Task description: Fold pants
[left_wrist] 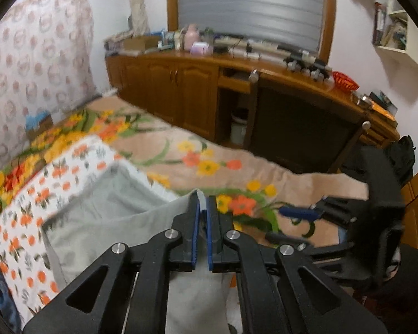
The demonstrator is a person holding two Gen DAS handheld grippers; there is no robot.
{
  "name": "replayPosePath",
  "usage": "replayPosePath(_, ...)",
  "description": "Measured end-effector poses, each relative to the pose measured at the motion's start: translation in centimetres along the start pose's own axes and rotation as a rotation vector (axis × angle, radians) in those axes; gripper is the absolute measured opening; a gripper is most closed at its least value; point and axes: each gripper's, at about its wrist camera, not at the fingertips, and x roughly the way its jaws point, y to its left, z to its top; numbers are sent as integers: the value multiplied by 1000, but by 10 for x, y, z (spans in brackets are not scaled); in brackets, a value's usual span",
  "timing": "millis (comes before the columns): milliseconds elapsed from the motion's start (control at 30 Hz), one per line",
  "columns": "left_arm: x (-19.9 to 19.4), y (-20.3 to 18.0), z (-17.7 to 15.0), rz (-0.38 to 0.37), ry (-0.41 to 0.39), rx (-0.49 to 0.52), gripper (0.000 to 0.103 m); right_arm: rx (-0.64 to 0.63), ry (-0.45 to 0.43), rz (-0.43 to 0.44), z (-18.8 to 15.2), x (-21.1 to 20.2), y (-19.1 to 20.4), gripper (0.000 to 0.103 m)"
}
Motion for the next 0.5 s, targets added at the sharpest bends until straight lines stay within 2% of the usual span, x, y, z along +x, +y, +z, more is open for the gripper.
replayPosePath(67,3,3,-5,-4,10,-14,16,2,-1,4,2,-1,3,45)
replayPosePath(200,-4,14,-17,12,-9,-41,44,-13,-2,6,5,1,4,45)
replayPosePath(233,-7,18,-21,14,-16,-51,46,-16,-3,7,6,2,4,45)
replayPosePath(500,-28,62,-54,115,-41,-104,46,-44,-9,19,18,8,16,45)
